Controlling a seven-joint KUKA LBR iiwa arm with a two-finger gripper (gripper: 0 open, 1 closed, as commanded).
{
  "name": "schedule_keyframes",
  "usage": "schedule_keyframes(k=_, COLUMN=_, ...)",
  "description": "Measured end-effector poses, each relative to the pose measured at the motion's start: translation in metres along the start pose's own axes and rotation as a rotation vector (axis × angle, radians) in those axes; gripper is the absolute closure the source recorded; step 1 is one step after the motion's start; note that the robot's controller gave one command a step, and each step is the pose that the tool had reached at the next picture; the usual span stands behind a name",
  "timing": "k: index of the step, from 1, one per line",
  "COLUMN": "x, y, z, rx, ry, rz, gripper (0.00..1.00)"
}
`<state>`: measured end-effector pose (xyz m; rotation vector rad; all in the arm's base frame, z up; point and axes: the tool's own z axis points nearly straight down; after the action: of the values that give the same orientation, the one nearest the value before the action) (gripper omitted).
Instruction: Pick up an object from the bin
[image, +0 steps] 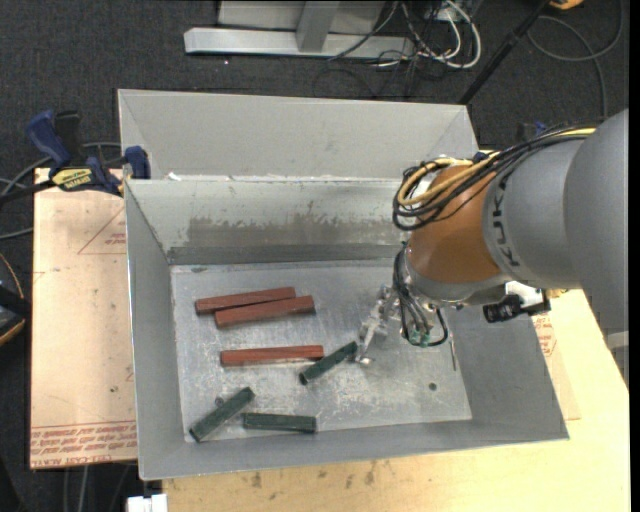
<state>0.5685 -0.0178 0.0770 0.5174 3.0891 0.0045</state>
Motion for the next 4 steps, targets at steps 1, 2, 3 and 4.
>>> schedule_keyframes(k=1, x=0.003, y=0.0, z=0.004, rx=0.001, ry=0.008, rz=-0.001, gripper=0.0)
schedule_keyframes(k=2, x=0.003, y=0.0, z=0.004, rx=0.001, ry=0.007, rz=-0.001, gripper=0.0)
schedule_keyframes(k=3, x=0.011, y=0.035, z=-0.007, rx=0.006, ry=0.004, rz=-0.01, gripper=0.0)
schedule_keyframes(k=4, x=-0.004, y=0.071, z=-0.001, rx=-0.001, ry=0.007, rz=0.037, gripper=0.0)
